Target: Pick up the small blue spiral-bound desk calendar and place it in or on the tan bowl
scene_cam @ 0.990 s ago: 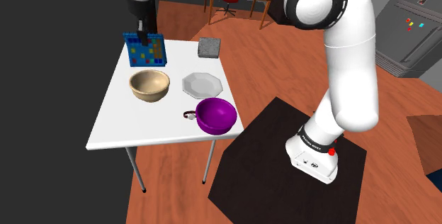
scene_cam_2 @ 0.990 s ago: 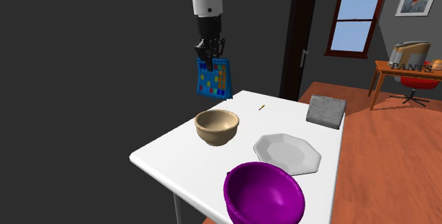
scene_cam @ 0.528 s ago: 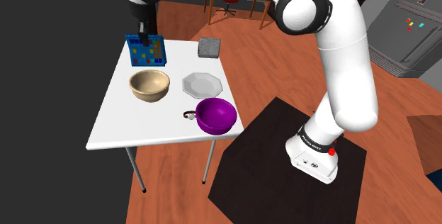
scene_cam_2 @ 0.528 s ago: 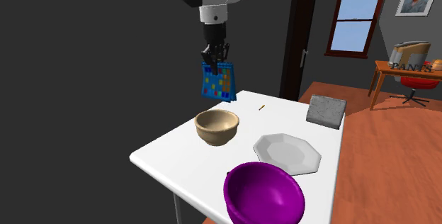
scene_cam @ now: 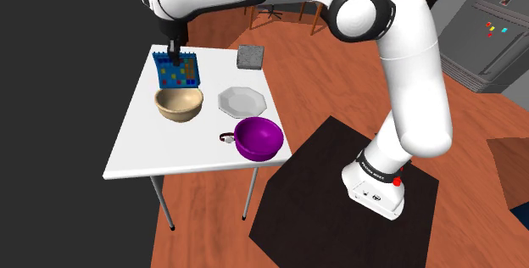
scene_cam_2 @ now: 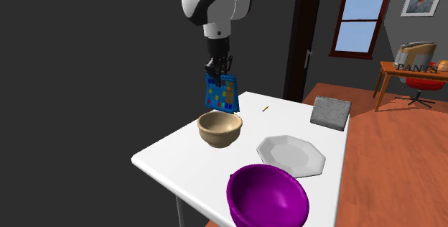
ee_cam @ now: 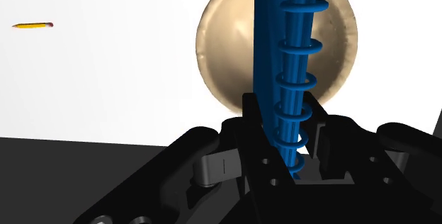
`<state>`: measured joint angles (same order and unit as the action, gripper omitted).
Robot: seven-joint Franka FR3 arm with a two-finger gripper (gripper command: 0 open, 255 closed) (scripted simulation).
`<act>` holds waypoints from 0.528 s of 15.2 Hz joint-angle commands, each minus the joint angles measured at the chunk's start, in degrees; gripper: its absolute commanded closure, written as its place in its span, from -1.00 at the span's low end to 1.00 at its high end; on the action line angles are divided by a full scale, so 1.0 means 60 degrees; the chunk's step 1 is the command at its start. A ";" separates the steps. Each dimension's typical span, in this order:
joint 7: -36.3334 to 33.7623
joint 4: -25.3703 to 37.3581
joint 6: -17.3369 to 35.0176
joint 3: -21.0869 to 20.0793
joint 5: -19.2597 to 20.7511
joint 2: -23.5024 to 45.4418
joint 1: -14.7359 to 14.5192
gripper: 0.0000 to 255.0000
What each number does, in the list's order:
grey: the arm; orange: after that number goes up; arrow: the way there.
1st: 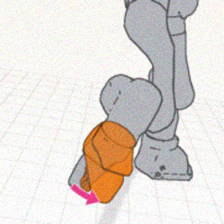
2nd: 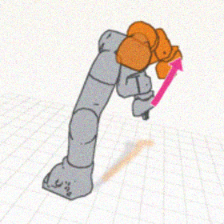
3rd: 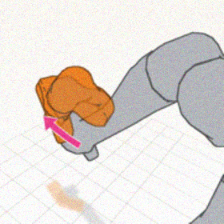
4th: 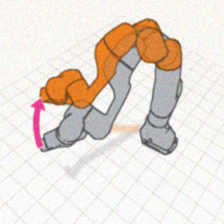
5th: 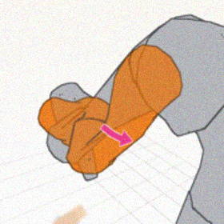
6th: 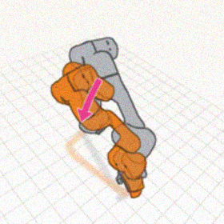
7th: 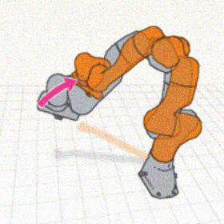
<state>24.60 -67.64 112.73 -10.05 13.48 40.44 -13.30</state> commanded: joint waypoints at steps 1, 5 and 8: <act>-0.0062 -0.0165 0.0230 0.0008 0.0027 0.0059 -0.0016 1.00; -0.0130 -0.0458 0.0650 0.0033 0.0073 0.0191 -0.0006 1.00; -0.0191 -0.0677 0.1016 0.0060 0.0118 0.0342 -0.0004 1.00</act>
<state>23.56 -71.16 117.93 -9.75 14.09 42.22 -13.36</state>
